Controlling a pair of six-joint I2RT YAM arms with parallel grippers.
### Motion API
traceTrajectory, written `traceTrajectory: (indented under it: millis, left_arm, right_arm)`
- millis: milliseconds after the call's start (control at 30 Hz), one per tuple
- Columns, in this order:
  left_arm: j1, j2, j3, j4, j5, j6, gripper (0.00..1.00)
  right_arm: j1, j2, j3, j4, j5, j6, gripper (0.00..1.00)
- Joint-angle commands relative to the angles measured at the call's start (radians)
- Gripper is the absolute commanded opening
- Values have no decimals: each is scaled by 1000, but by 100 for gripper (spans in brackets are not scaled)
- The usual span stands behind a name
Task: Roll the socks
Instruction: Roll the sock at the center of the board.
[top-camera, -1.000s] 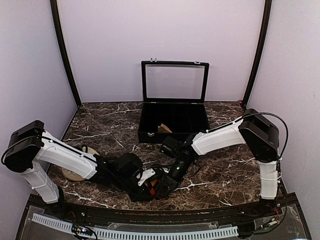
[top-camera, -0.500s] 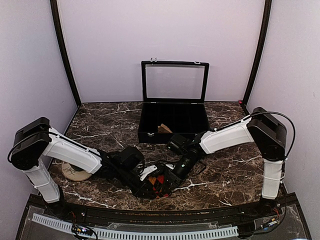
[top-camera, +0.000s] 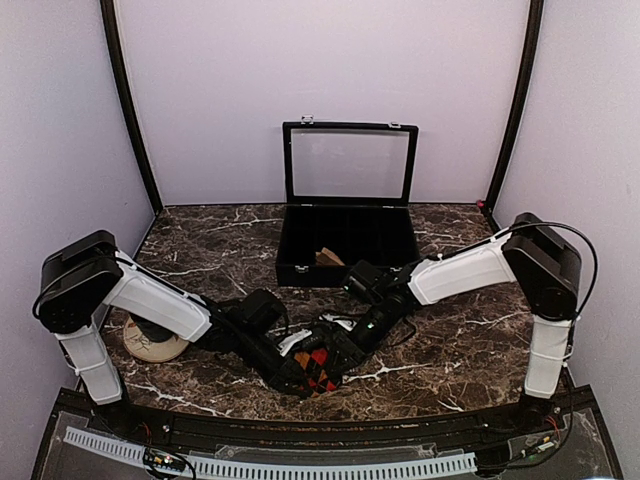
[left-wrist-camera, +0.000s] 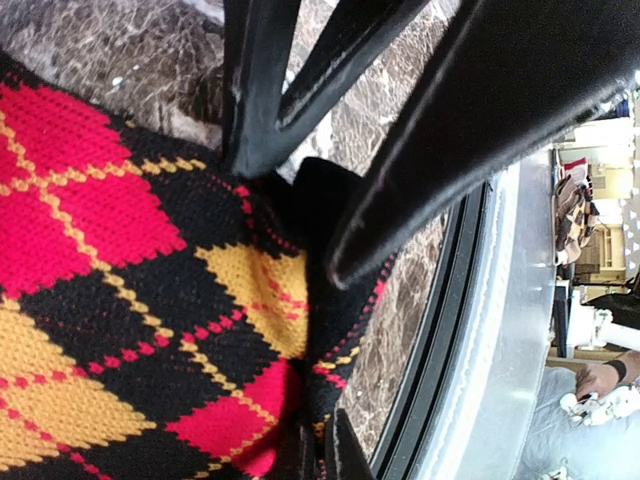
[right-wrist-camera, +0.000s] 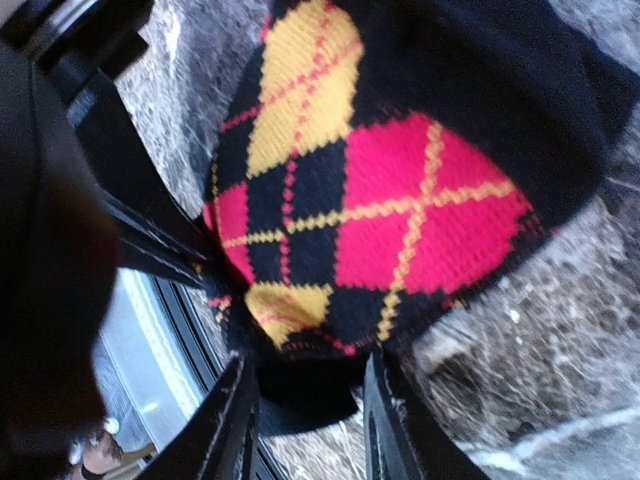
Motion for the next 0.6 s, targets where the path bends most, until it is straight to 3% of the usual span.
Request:
traceTrajectory:
  millis: [0, 267, 567]
  left_arm:
    - [13, 26, -14, -23, 17, -51, 0]
    - [25, 46, -5, -15, 35, -78, 0]
    - [36, 73, 24, -14, 67, -94, 0]
  right_arm:
    - [-29, -21, -26, 25, 120, -15, 35]
    - [-54, -110, -87, 144, 104, 10, 35]
    - [-58, -216, -176, 169, 202, -4, 35]
